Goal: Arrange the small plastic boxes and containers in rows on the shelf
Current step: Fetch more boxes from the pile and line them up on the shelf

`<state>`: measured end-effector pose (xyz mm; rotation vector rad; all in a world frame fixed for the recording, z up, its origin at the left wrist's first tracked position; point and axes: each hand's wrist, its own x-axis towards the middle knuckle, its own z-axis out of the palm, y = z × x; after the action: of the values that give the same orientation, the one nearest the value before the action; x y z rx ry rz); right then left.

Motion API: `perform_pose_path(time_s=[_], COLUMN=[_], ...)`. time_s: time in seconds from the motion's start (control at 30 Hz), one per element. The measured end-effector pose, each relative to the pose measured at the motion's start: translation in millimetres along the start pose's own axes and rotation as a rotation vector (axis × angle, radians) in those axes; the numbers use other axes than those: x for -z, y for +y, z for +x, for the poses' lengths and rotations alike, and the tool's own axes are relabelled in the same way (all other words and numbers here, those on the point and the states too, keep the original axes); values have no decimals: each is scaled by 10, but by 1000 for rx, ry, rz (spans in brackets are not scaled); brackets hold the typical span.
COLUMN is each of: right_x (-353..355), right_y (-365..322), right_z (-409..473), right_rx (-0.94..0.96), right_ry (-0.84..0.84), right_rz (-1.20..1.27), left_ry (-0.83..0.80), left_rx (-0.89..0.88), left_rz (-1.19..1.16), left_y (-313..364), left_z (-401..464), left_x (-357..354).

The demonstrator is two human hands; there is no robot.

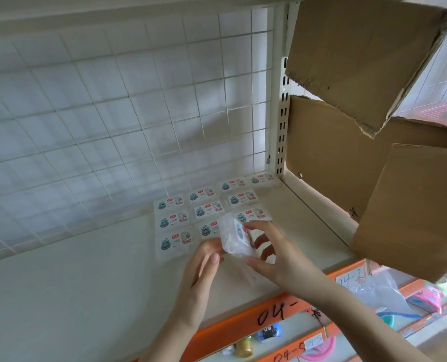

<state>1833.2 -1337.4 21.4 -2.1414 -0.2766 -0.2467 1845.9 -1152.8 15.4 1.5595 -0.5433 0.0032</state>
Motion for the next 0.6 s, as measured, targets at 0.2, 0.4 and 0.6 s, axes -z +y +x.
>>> perform_pose_path(time_s=[0.2, 0.4, 0.6], right_x=[131, 499, 624], right_y=[-28, 81, 497], right_z=[97, 438, 803], right_rx=[-106, -261, -451], right_ry=[31, 346, 287], right_rz=[117, -59, -423], left_ry=[-11, -73, -166], left_rx=[-3, -258, -330], left_rz=[175, 729, 944], left_y=[-93, -217, -306], left_z=[0, 110, 196], left_x=[-18, -22, -50])
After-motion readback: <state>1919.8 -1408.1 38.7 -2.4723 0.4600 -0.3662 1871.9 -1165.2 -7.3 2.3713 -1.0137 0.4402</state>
